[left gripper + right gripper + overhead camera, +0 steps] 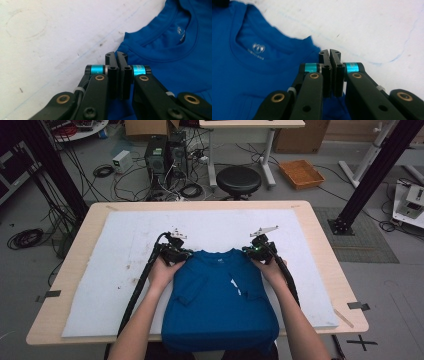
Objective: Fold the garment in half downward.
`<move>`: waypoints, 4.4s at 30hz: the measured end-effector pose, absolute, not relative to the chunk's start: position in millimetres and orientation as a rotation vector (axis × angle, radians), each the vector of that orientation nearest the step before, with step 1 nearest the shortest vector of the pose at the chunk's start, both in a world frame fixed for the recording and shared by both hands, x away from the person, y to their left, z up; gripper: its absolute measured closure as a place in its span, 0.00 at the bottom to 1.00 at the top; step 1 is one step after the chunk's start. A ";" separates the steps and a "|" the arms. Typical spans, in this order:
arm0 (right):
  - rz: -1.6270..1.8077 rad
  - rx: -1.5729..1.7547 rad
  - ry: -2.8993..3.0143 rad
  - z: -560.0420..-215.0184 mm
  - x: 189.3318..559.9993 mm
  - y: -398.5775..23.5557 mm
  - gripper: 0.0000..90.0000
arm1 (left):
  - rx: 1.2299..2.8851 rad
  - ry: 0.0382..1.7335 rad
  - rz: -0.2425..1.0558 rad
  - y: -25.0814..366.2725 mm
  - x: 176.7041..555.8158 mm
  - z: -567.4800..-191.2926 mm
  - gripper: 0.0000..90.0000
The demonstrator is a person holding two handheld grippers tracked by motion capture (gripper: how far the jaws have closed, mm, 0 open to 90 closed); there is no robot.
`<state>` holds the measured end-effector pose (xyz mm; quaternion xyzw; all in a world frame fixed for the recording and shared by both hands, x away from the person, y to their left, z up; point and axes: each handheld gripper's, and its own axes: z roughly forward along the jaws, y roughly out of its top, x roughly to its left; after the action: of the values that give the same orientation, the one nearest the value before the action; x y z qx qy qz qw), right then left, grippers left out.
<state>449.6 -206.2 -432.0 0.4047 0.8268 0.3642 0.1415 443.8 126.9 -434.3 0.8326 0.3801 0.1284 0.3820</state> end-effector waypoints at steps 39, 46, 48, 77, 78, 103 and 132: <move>1.180 1.115 2.292 -406.8 460.7 -211.0 0.99 | 2.005 0.923 0.378 141.1 444.2 -405.4 0.98; 1.236 1.020 2.230 -383.4 403.4 -218.9 0.99 | 2.002 0.773 0.406 142.3 394.5 -378.0 0.98; 1.221 0.979 2.224 -381.0 381.3 -220.7 0.99 | 2.008 0.728 0.415 142.8 374.0 -376.3 0.98; 1.109 0.850 2.241 -416.7 215.7 -238.9 0.82 | 2.152 0.581 0.471 147.4 224.8 -428.7 0.69; 1.125 0.875 2.214 -411.9 224.8 -241.6 0.79 | 2.121 0.616 0.474 150.0 232.7 -425.1 0.68; 1.197 1.395 2.252 -443.4 329.8 -258.6 0.63 | 2.016 1.061 0.295 168.1 326.5 -448.5 0.61; 1.158 1.336 2.224 -423.7 433.4 -247.1 0.96 | 2.090 0.950 0.449 163.8 437.6 -424.5 0.93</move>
<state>433.4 -247.1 -423.7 0.4648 0.7741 0.4029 0.1498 437.6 163.8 -424.5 0.8224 0.3738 0.1765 0.3908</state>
